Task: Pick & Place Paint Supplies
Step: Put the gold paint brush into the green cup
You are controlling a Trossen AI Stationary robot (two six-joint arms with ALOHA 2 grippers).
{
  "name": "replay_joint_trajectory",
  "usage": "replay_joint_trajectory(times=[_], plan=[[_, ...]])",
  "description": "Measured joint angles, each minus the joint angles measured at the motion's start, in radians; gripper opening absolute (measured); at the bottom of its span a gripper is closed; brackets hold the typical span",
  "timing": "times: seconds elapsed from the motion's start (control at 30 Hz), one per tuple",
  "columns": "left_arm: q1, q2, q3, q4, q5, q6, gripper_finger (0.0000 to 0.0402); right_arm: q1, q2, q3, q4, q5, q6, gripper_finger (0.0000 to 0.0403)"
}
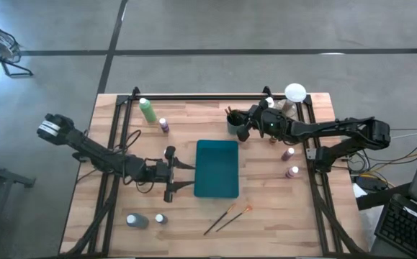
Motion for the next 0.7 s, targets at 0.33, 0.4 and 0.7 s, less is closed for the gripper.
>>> replay_joint_trajectory(times=[0.33,0.4,0.7], plan=[[0.000,0.000,0.003,0.007,0.001,0.004,0.0225,-0.003,0.000,-0.008,-0.003,-0.008,0.036,0.0008],[0.000,0.000,0.007,0.008,0.000,0.005,0.0225,-0.007,0.001,-0.008,-0.003,-0.007,0.038,0.0008],[0.000,0.000,0.008,0.007,0.000,0.007,0.0225,-0.017,0.001,-0.008,-0.011,-0.001,0.054,0.0023]])
